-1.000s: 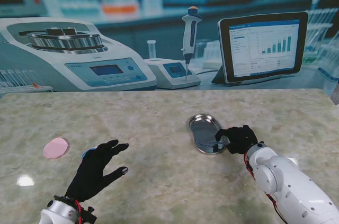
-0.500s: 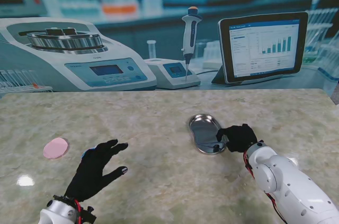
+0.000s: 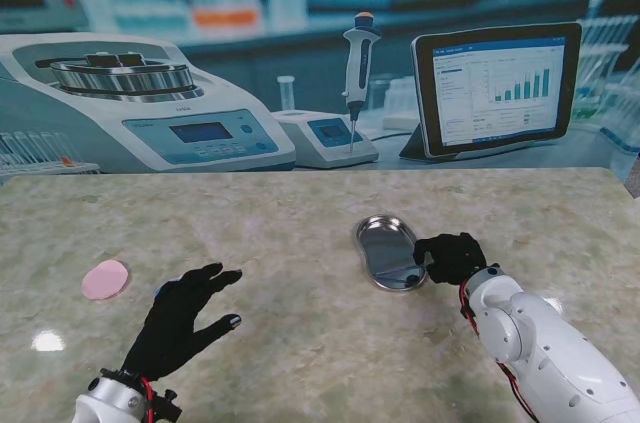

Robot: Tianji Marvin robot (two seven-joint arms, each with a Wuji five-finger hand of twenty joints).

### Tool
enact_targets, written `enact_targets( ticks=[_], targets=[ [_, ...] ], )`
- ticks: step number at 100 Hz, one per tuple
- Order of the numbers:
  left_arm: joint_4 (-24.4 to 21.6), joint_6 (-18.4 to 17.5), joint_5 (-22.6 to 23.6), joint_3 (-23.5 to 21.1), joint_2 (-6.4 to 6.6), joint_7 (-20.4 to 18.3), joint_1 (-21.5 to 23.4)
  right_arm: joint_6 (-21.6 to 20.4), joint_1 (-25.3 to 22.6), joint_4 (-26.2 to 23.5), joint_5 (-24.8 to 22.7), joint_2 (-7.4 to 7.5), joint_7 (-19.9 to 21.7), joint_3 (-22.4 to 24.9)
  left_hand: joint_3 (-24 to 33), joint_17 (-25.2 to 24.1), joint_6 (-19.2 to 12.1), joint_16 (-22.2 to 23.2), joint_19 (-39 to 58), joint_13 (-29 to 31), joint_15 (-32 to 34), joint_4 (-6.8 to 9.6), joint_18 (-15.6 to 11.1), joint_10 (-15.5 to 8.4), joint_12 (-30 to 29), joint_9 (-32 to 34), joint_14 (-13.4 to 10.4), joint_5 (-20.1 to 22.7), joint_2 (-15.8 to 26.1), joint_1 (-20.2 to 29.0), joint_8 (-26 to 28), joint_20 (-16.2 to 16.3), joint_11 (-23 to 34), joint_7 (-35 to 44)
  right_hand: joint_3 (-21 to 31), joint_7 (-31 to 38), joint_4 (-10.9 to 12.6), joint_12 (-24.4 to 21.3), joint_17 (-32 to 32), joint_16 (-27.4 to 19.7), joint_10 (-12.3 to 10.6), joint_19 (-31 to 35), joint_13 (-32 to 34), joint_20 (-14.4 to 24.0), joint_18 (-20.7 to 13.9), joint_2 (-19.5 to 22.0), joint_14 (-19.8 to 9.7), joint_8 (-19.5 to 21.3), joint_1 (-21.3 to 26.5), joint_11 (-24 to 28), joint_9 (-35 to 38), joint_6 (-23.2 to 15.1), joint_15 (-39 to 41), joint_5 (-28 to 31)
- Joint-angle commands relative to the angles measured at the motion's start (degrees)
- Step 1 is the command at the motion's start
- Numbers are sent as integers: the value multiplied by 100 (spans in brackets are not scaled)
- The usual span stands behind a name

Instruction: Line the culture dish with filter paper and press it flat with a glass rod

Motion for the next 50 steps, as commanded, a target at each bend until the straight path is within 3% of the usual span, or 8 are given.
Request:
enact_targets(
  ticks=[1,15,50],
  targets=[
    [-36,11,8,3,-6,1,40,35,-54,-65,25,-25,-5,18,-150,-114,-244,-68,-277,-172,-118,167,-88,-14,67,-209,-98,-172,208,156,65,78,-117,100,98,603,-92,125,74,90,168,217,246,114,271,308,104,136,-58,148,225,-74,209,546],
    [-35,15,4,3,-8,8,41,67,-93,-125,96,-46,-29,81,-151,-114,-245,-68,-276,-176,-118,167,-88,-7,69,-208,-89,-170,207,155,65,78,-117,101,19,767,-94,165,181,126,173,258,361,125,303,391,135,347,-99,161,331,-195,276,701],
    [-42,40,8,9,-6,-6,39,66,-191,-191,371,-126,-243,233,-154,-118,-263,-71,-277,-184,-121,169,-94,-8,68,-212,-91,-174,227,136,62,78,-123,97,317,630,-161,82,697,137,298,370,899,60,414,21,223,581,-159,-99,876,-63,262,1146]
  ],
)
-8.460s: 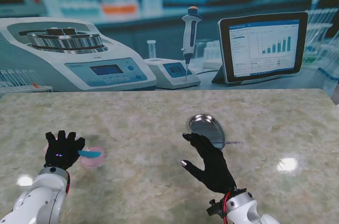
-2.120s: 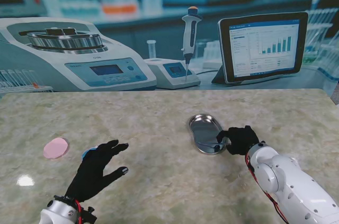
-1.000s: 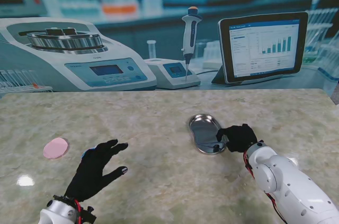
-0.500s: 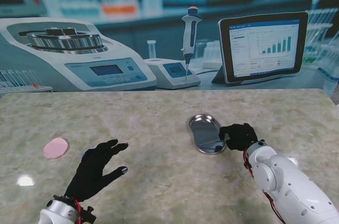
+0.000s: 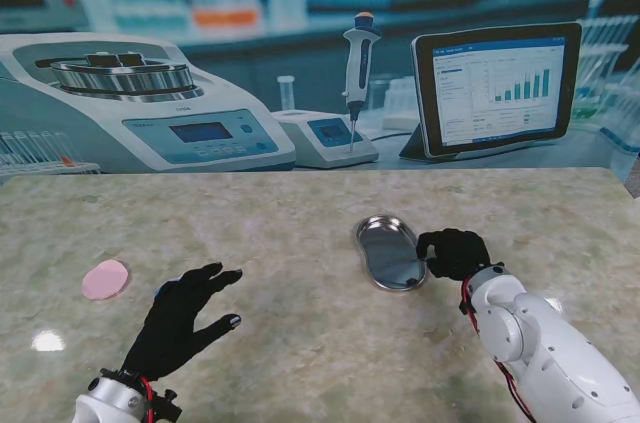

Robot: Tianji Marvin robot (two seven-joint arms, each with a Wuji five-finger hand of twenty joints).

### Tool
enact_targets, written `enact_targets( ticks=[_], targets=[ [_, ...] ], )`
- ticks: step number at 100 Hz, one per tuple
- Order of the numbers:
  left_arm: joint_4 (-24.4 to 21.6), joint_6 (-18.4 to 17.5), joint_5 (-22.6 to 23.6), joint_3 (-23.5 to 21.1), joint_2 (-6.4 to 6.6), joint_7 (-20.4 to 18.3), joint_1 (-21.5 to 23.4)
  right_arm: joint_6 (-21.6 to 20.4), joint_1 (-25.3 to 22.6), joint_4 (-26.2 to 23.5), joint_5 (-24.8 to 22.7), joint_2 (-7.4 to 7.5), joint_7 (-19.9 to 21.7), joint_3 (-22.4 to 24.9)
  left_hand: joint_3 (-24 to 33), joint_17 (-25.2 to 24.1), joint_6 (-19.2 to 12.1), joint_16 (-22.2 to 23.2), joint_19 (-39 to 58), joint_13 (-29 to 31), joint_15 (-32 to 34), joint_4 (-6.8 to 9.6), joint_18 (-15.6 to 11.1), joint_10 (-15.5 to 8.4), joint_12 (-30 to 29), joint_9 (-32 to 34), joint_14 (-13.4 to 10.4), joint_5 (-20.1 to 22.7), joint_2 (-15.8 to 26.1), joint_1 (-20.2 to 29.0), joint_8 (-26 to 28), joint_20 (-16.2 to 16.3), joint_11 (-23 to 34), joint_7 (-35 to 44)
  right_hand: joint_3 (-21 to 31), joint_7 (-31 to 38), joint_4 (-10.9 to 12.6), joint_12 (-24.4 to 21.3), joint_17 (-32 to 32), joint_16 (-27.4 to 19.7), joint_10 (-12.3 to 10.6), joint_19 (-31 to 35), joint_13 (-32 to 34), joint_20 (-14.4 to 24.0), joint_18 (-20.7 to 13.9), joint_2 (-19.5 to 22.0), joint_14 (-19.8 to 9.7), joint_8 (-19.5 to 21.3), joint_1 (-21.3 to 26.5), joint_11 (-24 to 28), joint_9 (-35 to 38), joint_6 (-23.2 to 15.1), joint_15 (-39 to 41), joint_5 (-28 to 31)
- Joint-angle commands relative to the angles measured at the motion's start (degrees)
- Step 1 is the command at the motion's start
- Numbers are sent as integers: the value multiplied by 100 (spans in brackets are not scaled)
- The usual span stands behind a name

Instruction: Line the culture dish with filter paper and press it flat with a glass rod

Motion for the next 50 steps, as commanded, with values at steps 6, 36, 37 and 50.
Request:
enact_targets(
  ticks=[6,36,37,50],
  targets=[
    [-42,28,8,6,-5,-17,38,16,-86,-83,74,-45,-64,53,-154,-120,-208,-71,-278,-180,-120,170,-91,-11,69,-208,-93,-161,222,136,63,78,-121,101,216,656,-122,9,113,69,165,224,330,46,217,160,117,466,-11,74,289,-62,107,852],
    [-33,11,-48,14,2,-83,-18,47,-419,-588,157,-79,-50,389,-148,-83,-173,-54,-262,-139,-99,170,-87,10,90,-178,-81,-85,210,153,82,85,-68,144,255,620,-145,38,171,108,212,240,375,30,222,111,136,521,-4,30,336,-33,114,909],
    [-33,9,-53,14,2,-86,-21,47,-435,-614,160,-80,-45,402,-148,-82,-172,-53,-261,-138,-99,170,-86,13,91,-177,-80,-77,209,152,84,85,-65,149,256,619,-145,40,170,109,207,242,372,31,226,112,137,523,-2,30,336,-33,114,909],
    [-30,-73,-170,-9,12,-205,-81,23,-675,-983,235,-91,45,566,-143,-43,-158,-35,-245,-90,-81,170,-72,27,112,-151,-66,-18,202,166,101,91,-5,182,223,603,-147,75,112,141,228,257,324,44,232,156,140,556,12,34,300,-31,134,904]
  ],
)
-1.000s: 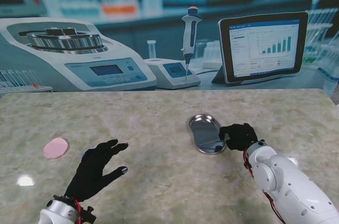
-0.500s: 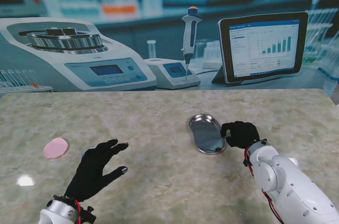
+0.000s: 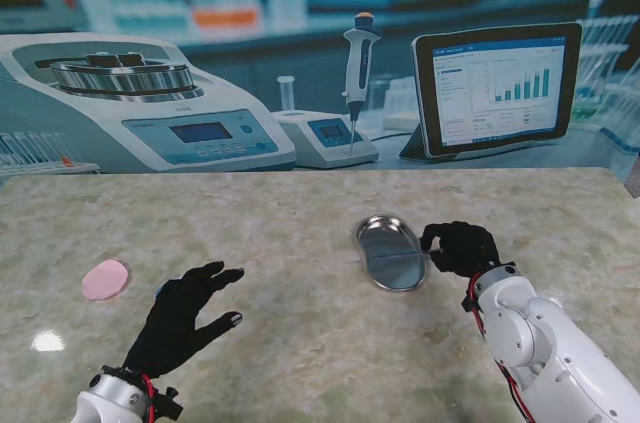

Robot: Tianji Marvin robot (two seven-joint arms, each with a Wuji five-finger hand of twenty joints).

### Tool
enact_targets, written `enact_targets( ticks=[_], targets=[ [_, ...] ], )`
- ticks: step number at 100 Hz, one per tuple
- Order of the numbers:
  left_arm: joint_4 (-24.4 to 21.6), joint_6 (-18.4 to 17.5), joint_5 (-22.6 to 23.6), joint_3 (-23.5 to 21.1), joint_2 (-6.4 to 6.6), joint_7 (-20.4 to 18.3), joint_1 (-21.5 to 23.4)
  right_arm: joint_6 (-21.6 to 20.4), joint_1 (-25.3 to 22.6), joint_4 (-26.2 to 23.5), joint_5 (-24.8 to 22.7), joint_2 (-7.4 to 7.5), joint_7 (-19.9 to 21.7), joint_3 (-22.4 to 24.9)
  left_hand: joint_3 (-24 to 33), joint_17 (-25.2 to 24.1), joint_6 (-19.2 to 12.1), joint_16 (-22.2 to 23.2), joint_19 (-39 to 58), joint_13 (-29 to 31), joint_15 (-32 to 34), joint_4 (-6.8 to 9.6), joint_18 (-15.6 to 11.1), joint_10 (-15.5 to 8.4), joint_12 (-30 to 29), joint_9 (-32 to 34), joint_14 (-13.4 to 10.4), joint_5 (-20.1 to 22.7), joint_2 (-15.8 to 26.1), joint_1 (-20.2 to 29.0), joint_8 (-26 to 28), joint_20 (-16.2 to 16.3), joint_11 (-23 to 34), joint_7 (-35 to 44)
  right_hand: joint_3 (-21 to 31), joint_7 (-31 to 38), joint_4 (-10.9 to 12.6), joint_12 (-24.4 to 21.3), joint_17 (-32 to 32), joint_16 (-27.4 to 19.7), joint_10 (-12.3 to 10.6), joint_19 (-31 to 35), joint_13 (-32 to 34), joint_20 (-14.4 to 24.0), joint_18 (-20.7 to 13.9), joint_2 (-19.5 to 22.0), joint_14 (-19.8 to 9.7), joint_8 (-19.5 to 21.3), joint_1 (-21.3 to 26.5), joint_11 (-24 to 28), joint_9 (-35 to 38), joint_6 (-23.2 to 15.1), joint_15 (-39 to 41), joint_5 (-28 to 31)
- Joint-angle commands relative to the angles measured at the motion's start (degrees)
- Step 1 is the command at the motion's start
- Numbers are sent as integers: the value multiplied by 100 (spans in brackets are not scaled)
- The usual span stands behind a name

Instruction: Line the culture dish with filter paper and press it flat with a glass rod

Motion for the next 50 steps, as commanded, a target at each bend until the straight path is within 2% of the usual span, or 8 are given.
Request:
enact_targets(
  ticks=[1,23,50],
  targets=[
    [-28,-62,-98,-18,11,-109,-22,-5,-147,-194,53,-21,46,22,-142,-17,-157,-33,-243,-87,-80,170,-72,27,109,-150,-64,-11,162,167,102,92,0,124,148,635,-99,77,-18,85,162,250,260,45,171,286,130,473,13,79,202,-41,139,773],
    [-2,-242,-267,-123,40,-368,-162,-149,-570,-782,197,-43,125,191,-150,52,-162,-10,-213,-43,-68,168,-53,31,115,-144,-52,7,175,149,117,104,46,144,72,613,-87,103,-64,126,167,267,214,65,161,338,135,510,44,89,167,-27,181,751],
    [-26,-315,-936,-295,108,-1055,-333,-393,-1018,-1346,249,-68,43,253,-147,149,-177,42,-160,72,-29,170,-16,62,146,-91,-2,59,164,148,130,138,182,159,-3,594,-67,112,-84,144,172,270,186,85,159,368,126,555,75,87,150,-34,185,733]
  ],
)
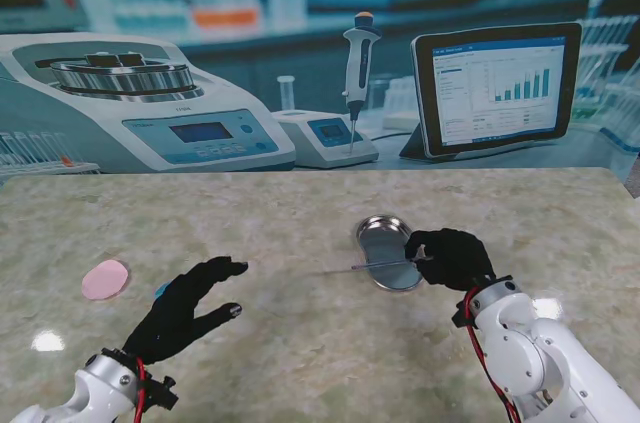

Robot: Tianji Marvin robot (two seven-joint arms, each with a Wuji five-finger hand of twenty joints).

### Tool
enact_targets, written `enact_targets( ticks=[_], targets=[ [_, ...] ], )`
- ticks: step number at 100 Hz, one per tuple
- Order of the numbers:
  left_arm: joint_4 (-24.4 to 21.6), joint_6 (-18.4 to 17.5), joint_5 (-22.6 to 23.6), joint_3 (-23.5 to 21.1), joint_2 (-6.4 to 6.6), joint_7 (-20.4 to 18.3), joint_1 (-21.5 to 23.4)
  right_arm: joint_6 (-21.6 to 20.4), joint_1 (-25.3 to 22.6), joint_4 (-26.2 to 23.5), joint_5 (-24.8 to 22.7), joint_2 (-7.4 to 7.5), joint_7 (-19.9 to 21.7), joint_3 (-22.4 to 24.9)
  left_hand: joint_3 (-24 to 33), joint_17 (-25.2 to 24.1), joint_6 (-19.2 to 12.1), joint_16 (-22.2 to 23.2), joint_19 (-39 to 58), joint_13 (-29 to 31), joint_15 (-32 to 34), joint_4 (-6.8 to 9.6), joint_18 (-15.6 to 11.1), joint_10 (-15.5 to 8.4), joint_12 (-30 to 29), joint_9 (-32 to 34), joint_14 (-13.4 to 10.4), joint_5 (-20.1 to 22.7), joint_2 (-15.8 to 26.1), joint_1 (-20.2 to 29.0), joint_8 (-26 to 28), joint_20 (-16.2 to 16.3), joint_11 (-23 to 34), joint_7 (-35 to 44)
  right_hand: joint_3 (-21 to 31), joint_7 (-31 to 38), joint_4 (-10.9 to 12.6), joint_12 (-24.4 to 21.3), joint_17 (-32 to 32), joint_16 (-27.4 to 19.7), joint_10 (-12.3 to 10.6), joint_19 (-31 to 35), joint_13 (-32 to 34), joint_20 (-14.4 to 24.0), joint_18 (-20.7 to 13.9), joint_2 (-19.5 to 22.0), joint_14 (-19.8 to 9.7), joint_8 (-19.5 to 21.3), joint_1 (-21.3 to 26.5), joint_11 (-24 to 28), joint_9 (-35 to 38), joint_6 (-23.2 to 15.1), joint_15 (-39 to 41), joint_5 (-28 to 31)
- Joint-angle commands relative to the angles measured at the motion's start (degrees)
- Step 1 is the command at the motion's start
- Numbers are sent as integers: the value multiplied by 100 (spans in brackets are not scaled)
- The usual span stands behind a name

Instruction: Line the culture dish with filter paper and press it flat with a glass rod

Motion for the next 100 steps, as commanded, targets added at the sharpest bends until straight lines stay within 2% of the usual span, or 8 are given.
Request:
enact_targets(
  ticks=[1,15,23,40,71,100],
  targets=[
    [-33,19,63,-21,42,-13,-45,-81,-145,-161,45,-43,-10,-31,-149,23,-166,43,-156,64,-31,169,-15,28,90,-89,4,46,159,145,78,139,87,87,-5,606,-54,113,-60,123,159,213,186,85,153,369,124,426,74,87,150,-42,185,732],
    [-38,30,-286,-44,78,-317,-152,-210,-333,-430,107,-48,12,-29,-146,87,-204,83,-121,122,-8,170,-3,41,118,-57,21,120,163,144,112,164,189,153,-28,597,-51,116,-60,127,152,211,183,89,149,382,129,447,78,85,146,-47,186,728],
    [-31,29,-542,-46,106,-526,-231,-290,-417,-564,120,-48,21,-38,-141,140,-354,128,-85,165,2,173,12,47,153,-41,41,188,165,145,186,197,310,287,-46,594,-48,120,-65,129,147,208,183,92,148,392,129,464,87,84,145,-54,186,730],
    [-57,166,-1134,29,152,-904,-338,-440,-530,-784,144,-48,21,-95,-145,227,-346,165,-10,202,12,174,18,57,161,-26,71,159,165,133,218,246,382,337,-69,582,-41,127,-68,132,147,204,180,97,143,399,123,492,95,78,144,-69,183,731],
    [-152,367,-1925,267,239,-1470,-418,-714,-561,-985,236,-46,29,-316,-146,291,-420,204,103,276,22,179,48,85,195,2,112,235,173,101,274,317,515,447,-106,559,-30,143,-78,143,129,197,163,107,125,432,113,537,103,70,129,-93,183,724],
    [-307,492,-2446,315,279,-1786,-422,-879,-559,-1128,254,-45,-4,-501,-156,426,-400,249,266,444,62,173,117,164,226,229,180,414,188,46,351,389,683,597,-124,547,-25,152,-78,148,134,195,157,114,124,436,115,571,105,64,127,-109,180,723]
  ],
)
